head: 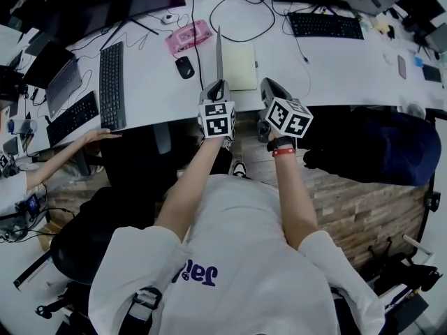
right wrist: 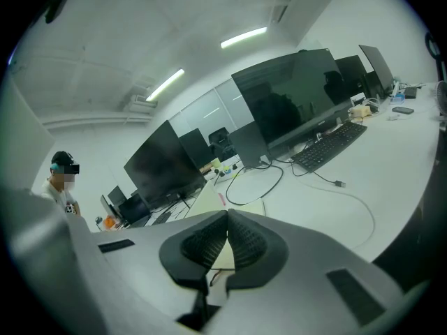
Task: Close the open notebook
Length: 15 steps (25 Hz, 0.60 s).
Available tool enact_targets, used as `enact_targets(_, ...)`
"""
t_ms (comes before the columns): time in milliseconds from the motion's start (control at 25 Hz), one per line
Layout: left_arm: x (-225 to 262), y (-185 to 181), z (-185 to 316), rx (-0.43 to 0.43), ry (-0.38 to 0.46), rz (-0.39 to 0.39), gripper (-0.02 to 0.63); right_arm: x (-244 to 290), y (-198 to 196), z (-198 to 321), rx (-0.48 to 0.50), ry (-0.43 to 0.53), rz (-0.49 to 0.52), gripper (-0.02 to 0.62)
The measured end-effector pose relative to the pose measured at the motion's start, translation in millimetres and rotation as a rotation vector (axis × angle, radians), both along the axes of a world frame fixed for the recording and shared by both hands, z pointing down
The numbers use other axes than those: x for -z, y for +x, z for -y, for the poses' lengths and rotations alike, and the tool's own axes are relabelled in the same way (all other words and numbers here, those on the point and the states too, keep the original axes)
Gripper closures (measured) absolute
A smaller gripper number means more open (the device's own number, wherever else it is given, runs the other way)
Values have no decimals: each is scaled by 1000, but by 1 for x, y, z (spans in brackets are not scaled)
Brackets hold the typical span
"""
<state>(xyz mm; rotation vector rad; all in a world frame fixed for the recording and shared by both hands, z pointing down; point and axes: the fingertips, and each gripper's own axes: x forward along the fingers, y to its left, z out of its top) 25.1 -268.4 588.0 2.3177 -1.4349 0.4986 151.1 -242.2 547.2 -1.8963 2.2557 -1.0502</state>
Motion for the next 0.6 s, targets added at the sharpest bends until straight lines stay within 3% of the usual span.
enact_targets(600, -9, 28, -5, -42, 28, 41, 571, 4, 18, -16, -54, 5, 37, 592)
